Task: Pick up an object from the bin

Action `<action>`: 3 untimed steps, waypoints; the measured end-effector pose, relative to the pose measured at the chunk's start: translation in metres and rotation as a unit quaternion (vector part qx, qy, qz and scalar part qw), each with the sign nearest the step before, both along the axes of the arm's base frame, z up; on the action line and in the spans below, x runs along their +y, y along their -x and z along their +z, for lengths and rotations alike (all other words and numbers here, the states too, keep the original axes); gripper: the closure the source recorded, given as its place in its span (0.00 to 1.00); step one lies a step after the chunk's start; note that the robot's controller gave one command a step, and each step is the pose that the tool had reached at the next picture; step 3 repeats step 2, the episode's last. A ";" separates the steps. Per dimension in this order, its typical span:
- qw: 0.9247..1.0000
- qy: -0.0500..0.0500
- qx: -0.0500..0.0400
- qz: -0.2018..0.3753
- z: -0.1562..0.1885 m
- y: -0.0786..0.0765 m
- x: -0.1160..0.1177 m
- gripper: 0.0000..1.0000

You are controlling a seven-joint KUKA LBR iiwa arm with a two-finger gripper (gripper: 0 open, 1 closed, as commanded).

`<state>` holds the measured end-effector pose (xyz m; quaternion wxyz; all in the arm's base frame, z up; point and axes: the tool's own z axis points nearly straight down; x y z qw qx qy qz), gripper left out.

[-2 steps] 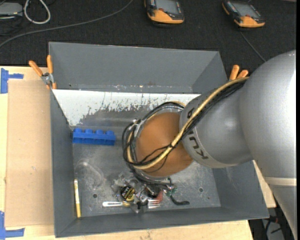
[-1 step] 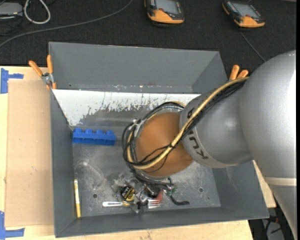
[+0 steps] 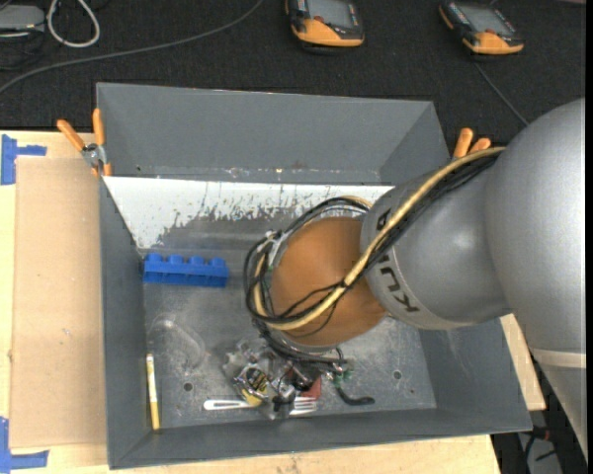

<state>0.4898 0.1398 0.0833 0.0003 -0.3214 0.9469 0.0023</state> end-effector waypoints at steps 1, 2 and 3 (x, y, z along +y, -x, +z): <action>1.000 0.000 0.002 -0.001 0.033 0.001 0.000 1.00; 1.000 0.001 0.005 -0.003 0.078 0.002 0.000 1.00; 1.000 0.001 0.005 -0.003 0.078 0.002 0.000 1.00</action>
Offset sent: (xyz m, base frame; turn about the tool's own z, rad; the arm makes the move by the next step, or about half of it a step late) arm -0.0015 0.0001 0.0999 0.0018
